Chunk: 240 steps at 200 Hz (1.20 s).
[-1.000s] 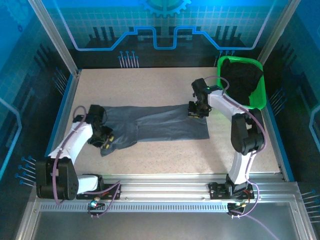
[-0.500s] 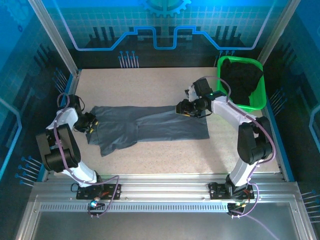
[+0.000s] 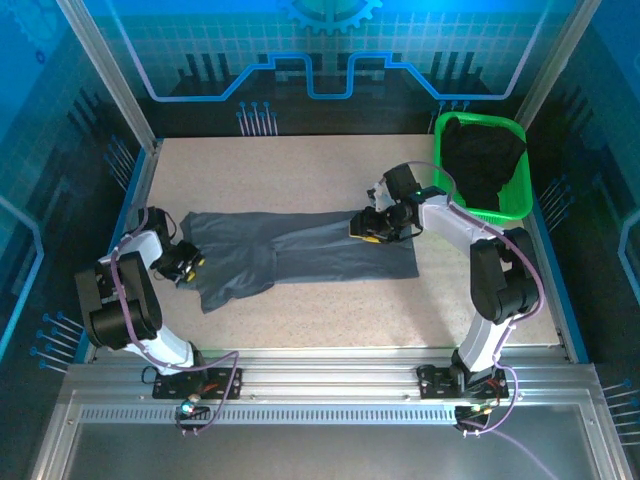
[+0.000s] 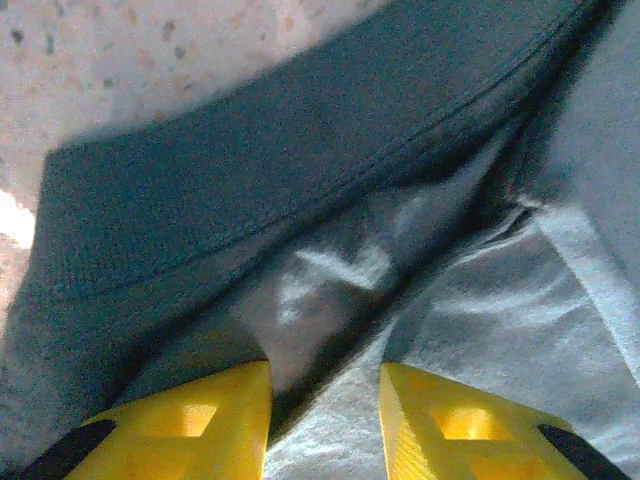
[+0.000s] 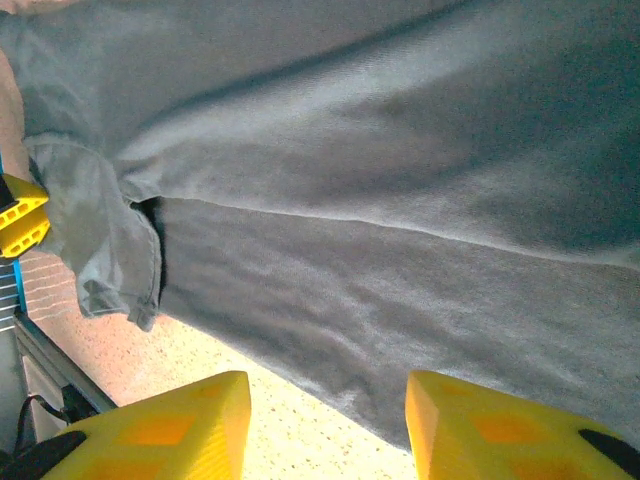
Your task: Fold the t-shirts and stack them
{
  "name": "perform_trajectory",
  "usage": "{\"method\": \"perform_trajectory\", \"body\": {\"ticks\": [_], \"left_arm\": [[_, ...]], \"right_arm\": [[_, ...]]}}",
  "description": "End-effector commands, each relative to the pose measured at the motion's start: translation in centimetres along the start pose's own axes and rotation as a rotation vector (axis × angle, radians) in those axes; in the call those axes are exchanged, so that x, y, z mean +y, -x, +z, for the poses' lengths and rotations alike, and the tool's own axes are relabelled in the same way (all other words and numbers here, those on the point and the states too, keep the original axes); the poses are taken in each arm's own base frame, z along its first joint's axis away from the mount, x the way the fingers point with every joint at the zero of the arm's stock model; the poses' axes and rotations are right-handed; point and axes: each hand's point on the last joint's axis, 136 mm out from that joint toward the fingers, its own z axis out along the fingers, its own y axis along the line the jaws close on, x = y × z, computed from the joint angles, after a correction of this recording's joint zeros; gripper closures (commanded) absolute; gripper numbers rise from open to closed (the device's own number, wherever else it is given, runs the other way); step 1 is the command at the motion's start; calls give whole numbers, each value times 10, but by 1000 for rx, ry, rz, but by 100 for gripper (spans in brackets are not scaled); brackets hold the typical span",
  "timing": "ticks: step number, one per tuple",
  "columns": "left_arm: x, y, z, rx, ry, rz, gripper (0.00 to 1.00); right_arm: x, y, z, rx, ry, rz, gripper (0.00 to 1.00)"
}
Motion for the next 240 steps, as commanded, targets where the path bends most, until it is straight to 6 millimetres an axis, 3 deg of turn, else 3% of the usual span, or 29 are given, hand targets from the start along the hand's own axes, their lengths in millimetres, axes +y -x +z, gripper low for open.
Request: {"method": "perform_trajectory", "body": {"ticks": [1, 61, 116, 186, 240], "left_arm": [[-8, 8, -3, -57, -38, 62, 65], [-16, 11, 3, -42, -68, 125, 75], [-13, 8, -5, -42, -54, 112, 100], [-29, 30, -41, -104, -39, -27, 100], [-43, 53, -59, -101, 20, -18, 100]], "right_arm": [[8, -1, 5, 23, 28, -14, 54], [4, -3, 6, 33, 12, -9, 54], [0, -3, 7, 33, -4, 4, 54], [-8, 2, 3, 26, -47, 18, 55], [-17, 2, -3, 21, -64, 37, 55]]}}
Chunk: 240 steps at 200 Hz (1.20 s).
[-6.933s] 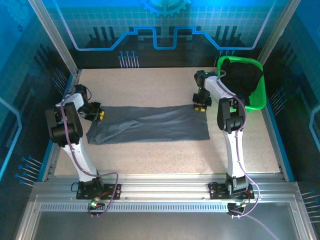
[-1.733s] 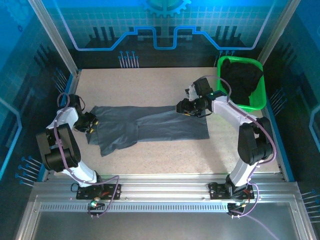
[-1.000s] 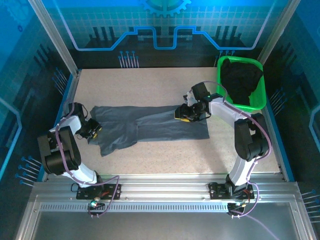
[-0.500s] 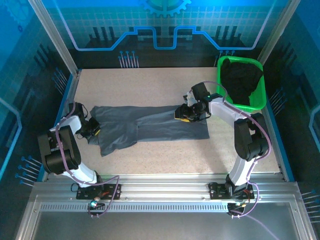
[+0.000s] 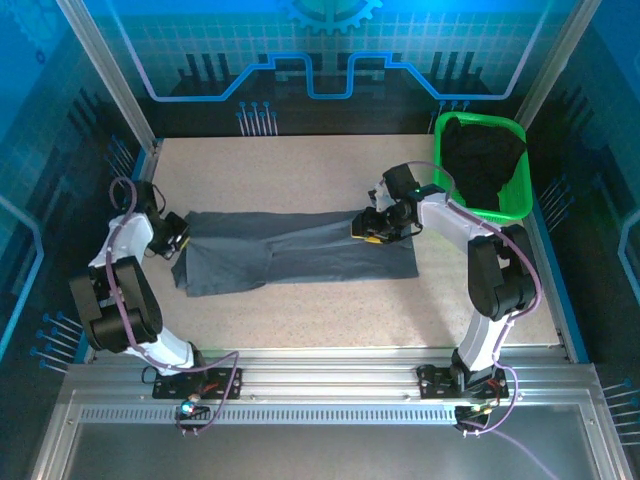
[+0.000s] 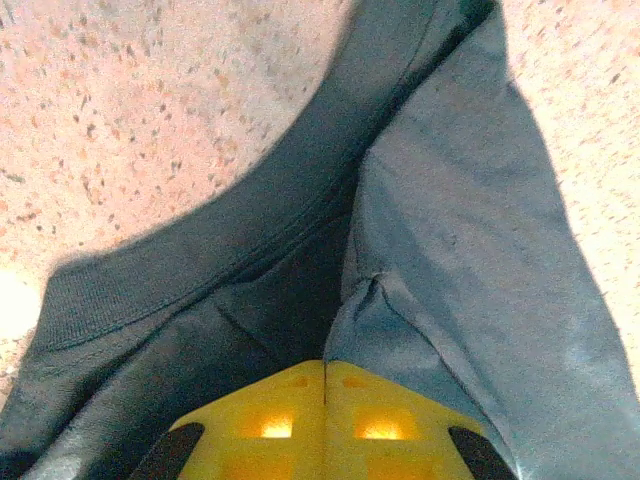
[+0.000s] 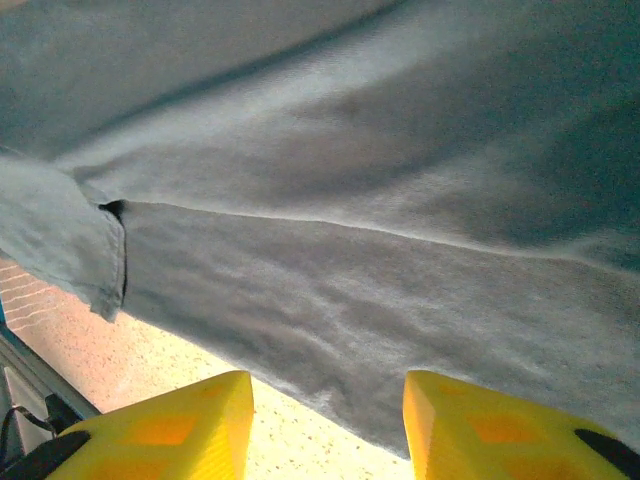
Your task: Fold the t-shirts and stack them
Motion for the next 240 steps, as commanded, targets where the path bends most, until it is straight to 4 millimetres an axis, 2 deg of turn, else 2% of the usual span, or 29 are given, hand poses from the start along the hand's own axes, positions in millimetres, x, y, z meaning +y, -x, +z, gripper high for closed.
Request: {"method": "perform_trajectory", "body": {"ticks": [1, 52, 90, 145, 203, 240], "left_arm": [[2, 4, -4, 29, 70, -14, 100], [-10, 23, 5, 64, 99, 8, 100], [-21, 33, 5, 67, 109, 14, 100], [-21, 40, 20, 67, 135, 40, 100], [-41, 62, 49, 30, 81, 70, 100], [-40, 67, 71, 41, 104, 60, 100]], "right_arm": [[-6, 0, -4, 6, -17, 9, 55], [-10, -4, -5, 8, -26, 14, 56], [-23, -7, -8, 0, -81, 35, 56], [-27, -9, -12, -14, -98, 51, 56], [-31, -4, -21, -60, -141, 39, 57], [-42, 8, -36, -119, -223, 29, 58]]}}
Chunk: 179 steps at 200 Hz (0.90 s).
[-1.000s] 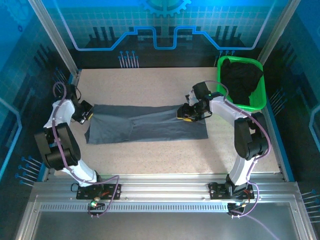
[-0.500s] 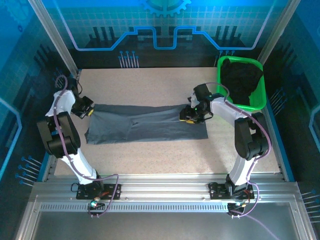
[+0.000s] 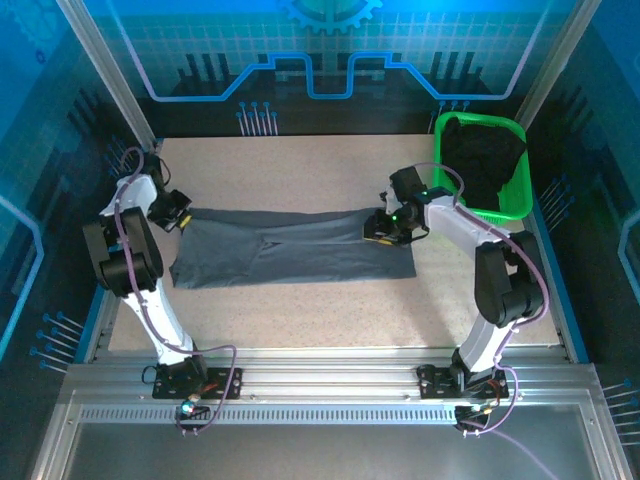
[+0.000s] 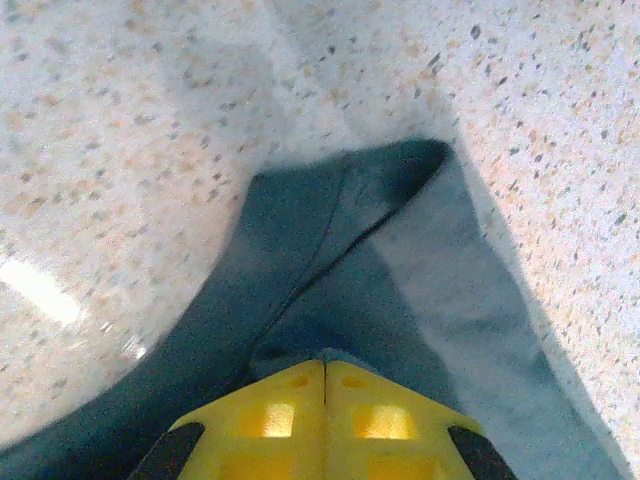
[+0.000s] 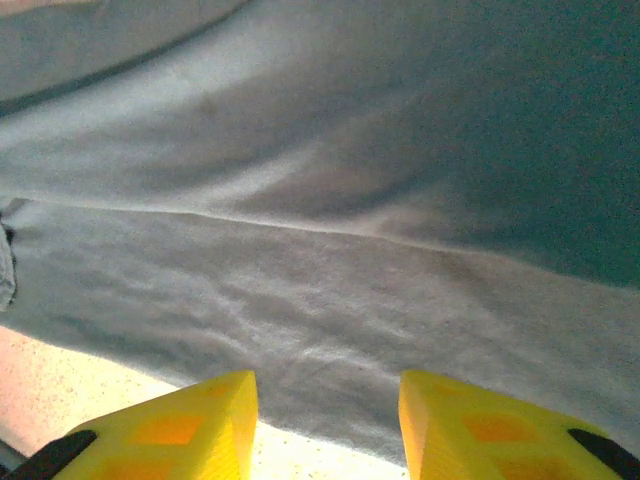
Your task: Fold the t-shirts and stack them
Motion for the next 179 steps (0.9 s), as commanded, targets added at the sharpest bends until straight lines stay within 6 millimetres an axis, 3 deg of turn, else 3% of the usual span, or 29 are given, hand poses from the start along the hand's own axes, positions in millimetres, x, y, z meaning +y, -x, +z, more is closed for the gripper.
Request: {"method": "perform_trajectory", "body": {"ticks": [1, 21, 37, 53, 69, 98, 116, 132, 151, 179], "left_arm": [[-6, 14, 8, -34, 0, 17, 99], [-11, 16, 3, -63, -14, 20, 73], [-11, 16, -21, -138, 12, 47, 60], [-3, 3, -46, -188, 40, 27, 57], [0, -31, -55, -156, -9, -44, 60], [-9, -121, -33, 27, -73, -133, 66], [-8, -157, -15, 92, -36, -181, 72], [0, -170, -1, 120, 24, -228, 77], [7, -172, 16, 146, 99, -246, 79], [-8, -158, 39, 156, 137, -227, 79]], "right_arm": [[-14, 11, -17, -56, -76, 3, 58], [-26, 25, -28, -96, -142, 11, 62], [-33, 38, -32, -113, -192, -6, 68], [-40, 46, -27, -97, -240, -24, 72], [-48, 51, -16, -60, -285, -31, 73], [-53, 55, 11, 21, -322, -61, 73], [-56, 55, 28, 70, -369, -107, 73], [-61, 54, 42, 122, -406, -124, 73], [-78, 47, 53, 203, -476, -110, 73], [-106, 24, 54, 319, -620, -80, 74]]}}
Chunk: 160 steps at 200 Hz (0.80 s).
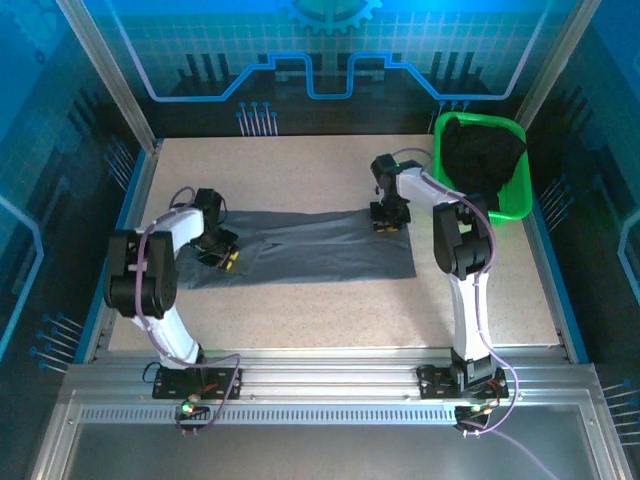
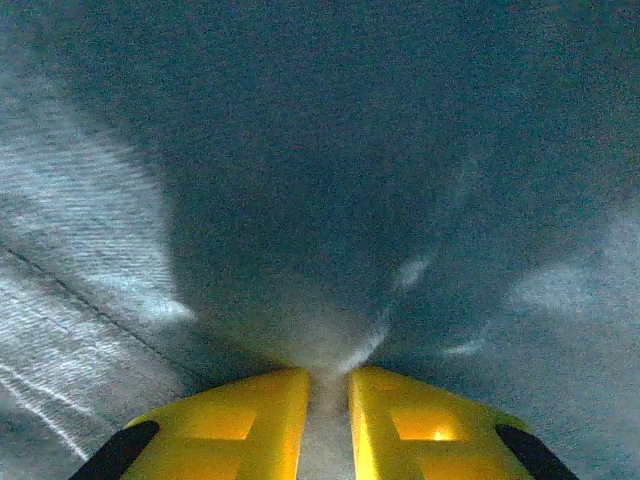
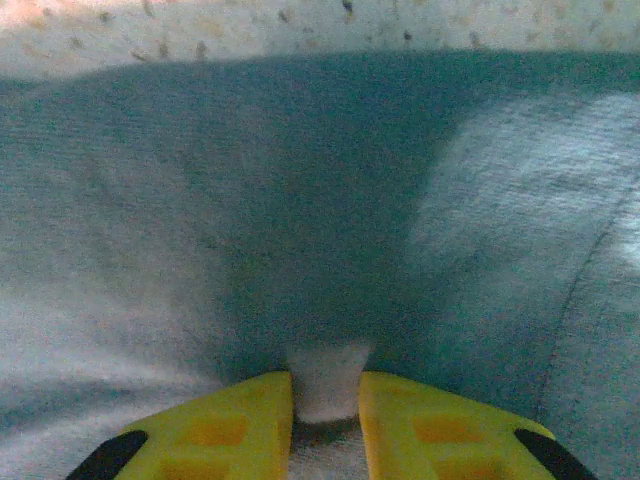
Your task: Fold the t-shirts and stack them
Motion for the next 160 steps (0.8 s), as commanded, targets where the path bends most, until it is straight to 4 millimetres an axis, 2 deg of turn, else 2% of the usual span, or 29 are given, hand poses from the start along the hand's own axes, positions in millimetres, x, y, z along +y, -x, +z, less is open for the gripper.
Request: {"method": "perform_trajectory", "body": {"ticks": [1, 20, 38, 44, 70, 85, 102, 126, 140, 150, 160], "left_arm": [[-21, 15, 12, -11, 13, -40, 79], [-48, 25, 23, -6, 32, -4, 79], [-89, 35, 28, -13, 5, 37, 77], [-97, 35, 37, -10, 11, 51, 76], [-186, 34, 44, -34, -149, 160, 75], [-237, 20, 49, -37, -222, 241, 74], [-282, 0, 60, -19, -308, 298, 74], [-330, -24, 71, 7, -459, 299, 74], [-349, -30, 74, 12, -539, 280, 73], [-360, -32, 68, 2, -587, 280, 72], [-372, -32, 52, -13, -635, 292, 69]], "right_arm": [[-30, -40, 15, 176, -173, -16, 74], [-35, -61, 12, 209, -181, 16, 73], [-31, -85, 9, 237, -147, 57, 73], [-28, -96, 9, 251, -136, 72, 73], [-12, -143, 5, 279, -88, 152, 73], [2, -169, 6, 301, -47, 208, 73], [24, -193, 9, 313, -2, 258, 73], [64, -208, 16, 333, 78, 316, 73], [87, -206, 18, 336, 139, 356, 73], [93, -201, 13, 321, 149, 372, 73], [92, -193, 3, 290, 143, 385, 72]]}}
